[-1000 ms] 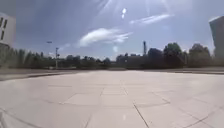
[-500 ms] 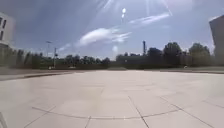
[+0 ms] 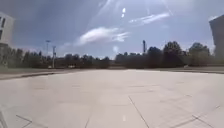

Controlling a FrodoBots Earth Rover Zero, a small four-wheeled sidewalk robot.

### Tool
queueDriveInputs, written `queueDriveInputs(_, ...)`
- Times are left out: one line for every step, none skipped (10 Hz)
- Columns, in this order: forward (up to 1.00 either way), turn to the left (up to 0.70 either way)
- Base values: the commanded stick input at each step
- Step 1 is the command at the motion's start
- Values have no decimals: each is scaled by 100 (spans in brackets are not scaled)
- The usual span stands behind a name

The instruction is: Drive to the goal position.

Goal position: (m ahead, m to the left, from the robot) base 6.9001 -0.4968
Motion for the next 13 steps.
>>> queueDriveInputs(70, 0)
queueDriveInputs(70, 0)
queueDriveInputs(70, 0)
queueDriveInputs(70, 0)
queueDriveInputs(70, 0)
queueDriveInputs(70, 0)
queueDriveInputs(70, 0)
queueDriveInputs(70, 0)
queueDriveInputs(70, 0)
queueDriveInputs(70, 0)
queueDriveInputs(70, 0)
queueDriveInputs(70, 0)
queueDriveInputs(70, 0)
